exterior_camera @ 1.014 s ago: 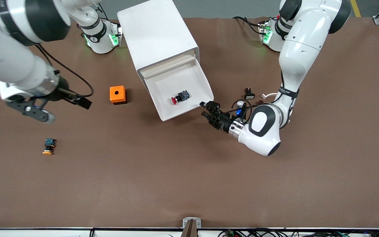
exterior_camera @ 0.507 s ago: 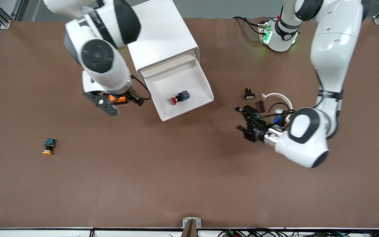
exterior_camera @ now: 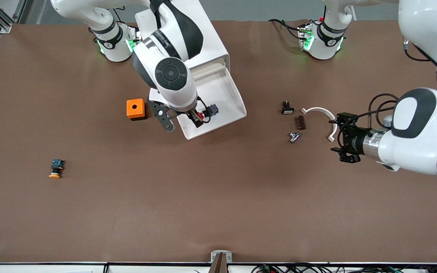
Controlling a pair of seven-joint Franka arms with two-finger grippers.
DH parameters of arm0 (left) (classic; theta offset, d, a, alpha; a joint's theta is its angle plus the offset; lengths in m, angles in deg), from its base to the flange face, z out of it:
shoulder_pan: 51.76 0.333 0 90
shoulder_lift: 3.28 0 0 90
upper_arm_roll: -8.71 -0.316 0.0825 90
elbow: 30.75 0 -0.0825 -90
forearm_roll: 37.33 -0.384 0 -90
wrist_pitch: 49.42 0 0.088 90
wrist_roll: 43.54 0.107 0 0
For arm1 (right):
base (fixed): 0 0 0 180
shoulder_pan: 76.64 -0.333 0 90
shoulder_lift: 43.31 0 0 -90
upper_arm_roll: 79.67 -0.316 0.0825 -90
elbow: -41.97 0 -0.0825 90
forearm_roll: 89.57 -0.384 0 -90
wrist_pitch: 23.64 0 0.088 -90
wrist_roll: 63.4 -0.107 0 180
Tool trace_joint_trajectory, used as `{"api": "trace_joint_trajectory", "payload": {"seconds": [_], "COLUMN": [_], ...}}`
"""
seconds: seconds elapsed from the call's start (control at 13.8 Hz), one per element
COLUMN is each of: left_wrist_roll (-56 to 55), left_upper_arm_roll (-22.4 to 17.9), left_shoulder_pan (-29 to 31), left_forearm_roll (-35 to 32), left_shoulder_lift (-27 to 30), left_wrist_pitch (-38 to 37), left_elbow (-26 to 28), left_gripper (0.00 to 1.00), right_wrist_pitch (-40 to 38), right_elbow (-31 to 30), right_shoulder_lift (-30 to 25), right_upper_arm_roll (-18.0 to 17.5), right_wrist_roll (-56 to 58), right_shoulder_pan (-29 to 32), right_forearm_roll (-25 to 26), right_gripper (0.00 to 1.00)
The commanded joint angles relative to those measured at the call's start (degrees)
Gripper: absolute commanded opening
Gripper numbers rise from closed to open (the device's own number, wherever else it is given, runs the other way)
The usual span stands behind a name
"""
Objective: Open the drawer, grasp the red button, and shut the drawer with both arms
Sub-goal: 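Release the drawer with the left gripper while the right gripper reaches inside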
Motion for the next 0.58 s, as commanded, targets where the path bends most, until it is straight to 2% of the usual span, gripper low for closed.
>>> {"api": "trace_joint_trajectory", "payload": {"seconds": [0.0,0.14,0.51], "left_wrist_roll": [9.6,15.5,45.7], "left_upper_arm_roll": [-0.7,0.1,0.1], "left_shoulder_pan": [0.5,0.6,5.3], "left_forearm_roll": [-2.9,-11.8,-12.9], "left_shoulder_lift": [3.2,4.4,5.0], "left_wrist_pitch": [0.1,0.5,2.1], "left_elbow": [1.3,2.0,5.0], "left_gripper": [1.0,1.0,1.0], "right_wrist_pitch": [2.0,3.4,3.5], "right_elbow": [1.1,1.1,0.8], "right_shoulder_lift": [2.5,3.4,5.6], "right_upper_arm_roll": [0.6,0.6,0.6], "right_wrist_roll": [-3.0,-3.4,-3.7], "right_shoulder_pan": [-2.7,-4.3,-4.4], "right_forearm_roll": [-1.5,-2.3,-2.4], "right_gripper": [1.0,1.0,1.0]}}
